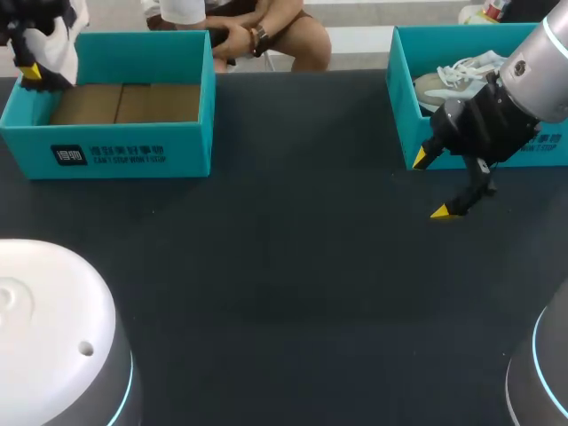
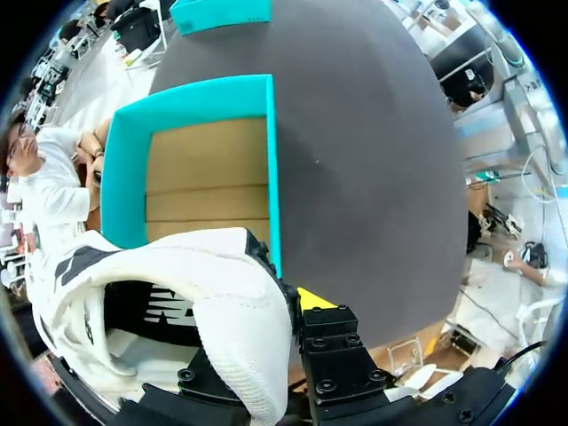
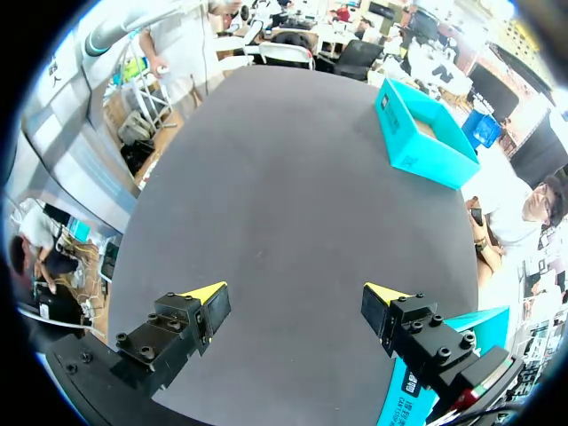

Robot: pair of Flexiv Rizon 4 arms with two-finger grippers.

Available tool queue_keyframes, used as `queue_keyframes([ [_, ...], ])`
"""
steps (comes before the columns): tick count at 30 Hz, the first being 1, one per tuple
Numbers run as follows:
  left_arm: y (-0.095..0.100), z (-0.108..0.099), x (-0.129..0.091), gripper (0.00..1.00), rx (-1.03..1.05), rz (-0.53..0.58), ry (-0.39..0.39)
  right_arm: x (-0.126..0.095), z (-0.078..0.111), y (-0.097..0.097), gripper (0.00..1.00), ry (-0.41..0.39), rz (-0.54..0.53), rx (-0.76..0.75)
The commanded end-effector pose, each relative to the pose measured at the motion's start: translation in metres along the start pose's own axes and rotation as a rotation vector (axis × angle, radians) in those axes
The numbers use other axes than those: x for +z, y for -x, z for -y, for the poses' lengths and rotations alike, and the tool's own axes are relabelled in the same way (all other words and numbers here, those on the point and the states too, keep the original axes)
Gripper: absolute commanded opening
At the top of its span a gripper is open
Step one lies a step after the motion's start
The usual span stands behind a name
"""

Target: Take the shoe out of the shoebox, open the shoe tongue, remove and reinsert the insole, then place the shoe into the shoebox

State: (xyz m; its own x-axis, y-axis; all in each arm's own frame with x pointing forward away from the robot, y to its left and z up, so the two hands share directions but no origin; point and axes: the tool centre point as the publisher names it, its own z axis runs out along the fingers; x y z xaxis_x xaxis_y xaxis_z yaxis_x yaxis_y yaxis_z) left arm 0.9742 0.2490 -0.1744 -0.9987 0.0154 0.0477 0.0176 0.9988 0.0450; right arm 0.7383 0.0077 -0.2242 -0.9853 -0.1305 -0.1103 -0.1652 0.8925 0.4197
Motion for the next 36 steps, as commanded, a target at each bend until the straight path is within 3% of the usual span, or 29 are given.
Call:
queue_keyframes([
  [1, 0.028, -0.017, 0.004, 0.0, 0.044, -0.018, 0.018, 0.001, 0.0, 0.0, 1.0, -0.001, 0.001, 0.0],
  [9, 0.035, -0.044, 0.027, 0.0, 0.103, -0.004, 0.033, 0.001, 0.0, 0.0, 1.0, -0.001, 0.001, 0.0],
  [25, 0.036, -0.045, 0.034, 0.0, 0.058, -0.009, 0.056, 0.001, 0.0, 0.0, 1.0, -0.001, 0.001, 0.0],
  [26, 0.032, -0.045, 0.031, 0.0, 0.213, -0.03, 0.057, 0.001, 0.0, 0.0, 1.0, -0.001, 0.001, 0.0],
  [29, 0.021, -0.056, 0.025, 0.0, 0.727, 0.008, 0.185, 0.001, 0.0, 0.0, 1.0, -0.001, 0.001, 0.0],
  [30, 0.02, -0.06, 0.024, 0.0, 0.803, 0.05, 0.198, 0.001, 0.0, 0.0, 1.0, -0.001, 0.001, 0.0],
  [36, 0.029, -0.069, 0.009, 0.0, 1.235, 0.002, 0.237, 0.001, 0.0, 0.0, 1.0, -0.001, 0.001, 0.0],
])
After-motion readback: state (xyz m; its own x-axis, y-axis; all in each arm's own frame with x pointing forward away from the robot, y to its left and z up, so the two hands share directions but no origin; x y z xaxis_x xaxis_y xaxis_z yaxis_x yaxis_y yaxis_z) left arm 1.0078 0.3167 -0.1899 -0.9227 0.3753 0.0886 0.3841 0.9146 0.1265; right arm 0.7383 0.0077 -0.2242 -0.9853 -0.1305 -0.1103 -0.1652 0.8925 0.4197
